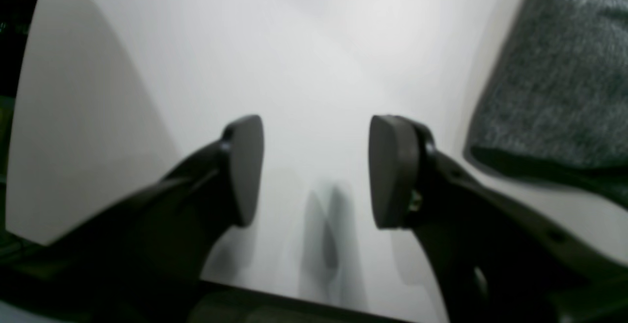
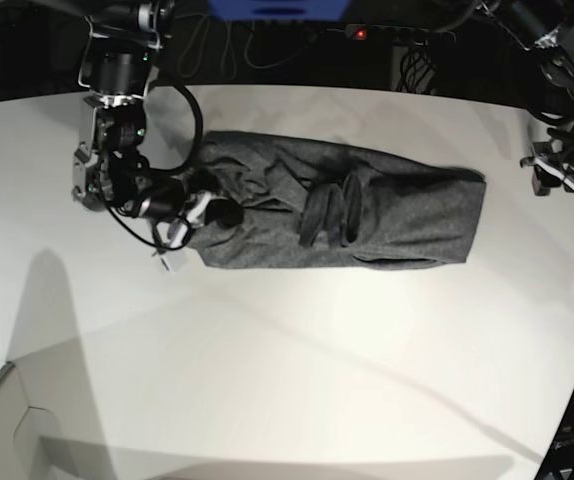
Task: Layout the t-shirt on the table in an organized manner, then fold the t-shirt properly
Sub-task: 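Grasp the collar end of the strip with the right gripper, then fold the collar end over the shirt toward the left gripper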
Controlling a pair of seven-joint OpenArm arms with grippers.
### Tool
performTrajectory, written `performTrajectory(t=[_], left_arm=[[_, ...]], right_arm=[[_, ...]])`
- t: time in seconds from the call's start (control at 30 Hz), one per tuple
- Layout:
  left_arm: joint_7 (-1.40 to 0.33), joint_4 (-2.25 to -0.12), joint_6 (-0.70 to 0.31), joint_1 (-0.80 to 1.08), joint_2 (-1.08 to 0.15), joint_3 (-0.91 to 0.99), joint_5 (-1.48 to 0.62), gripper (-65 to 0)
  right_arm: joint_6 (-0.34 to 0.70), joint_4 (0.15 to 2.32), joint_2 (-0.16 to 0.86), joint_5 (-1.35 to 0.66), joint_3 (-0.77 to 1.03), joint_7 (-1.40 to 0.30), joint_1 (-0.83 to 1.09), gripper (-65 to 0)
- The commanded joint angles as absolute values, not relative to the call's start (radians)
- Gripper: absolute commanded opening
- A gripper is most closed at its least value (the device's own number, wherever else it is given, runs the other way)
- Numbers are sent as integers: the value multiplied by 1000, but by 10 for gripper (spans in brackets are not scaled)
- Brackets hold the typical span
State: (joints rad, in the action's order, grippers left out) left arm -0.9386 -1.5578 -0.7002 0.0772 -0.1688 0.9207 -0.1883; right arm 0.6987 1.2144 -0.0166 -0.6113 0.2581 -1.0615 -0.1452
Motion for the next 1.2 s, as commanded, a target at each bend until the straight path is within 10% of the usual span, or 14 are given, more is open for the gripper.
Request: performTrajectory(t=[0.0, 0.93, 1.17], left_arm=[[-923, -1575, -698, 70, -186, 924, -200, -317], [-964, -1552, -698, -58, -76, 783, -188, -320], [-964, -1454, -698, -77, -85, 733, -176, -650]], right_arm=[[698, 1250, -1, -634, 255, -1046, -166, -650], [698, 1643, 30, -631, -19, -1040, -157, -650], [698, 1722, 22, -490, -104, -1040, -157, -650]])
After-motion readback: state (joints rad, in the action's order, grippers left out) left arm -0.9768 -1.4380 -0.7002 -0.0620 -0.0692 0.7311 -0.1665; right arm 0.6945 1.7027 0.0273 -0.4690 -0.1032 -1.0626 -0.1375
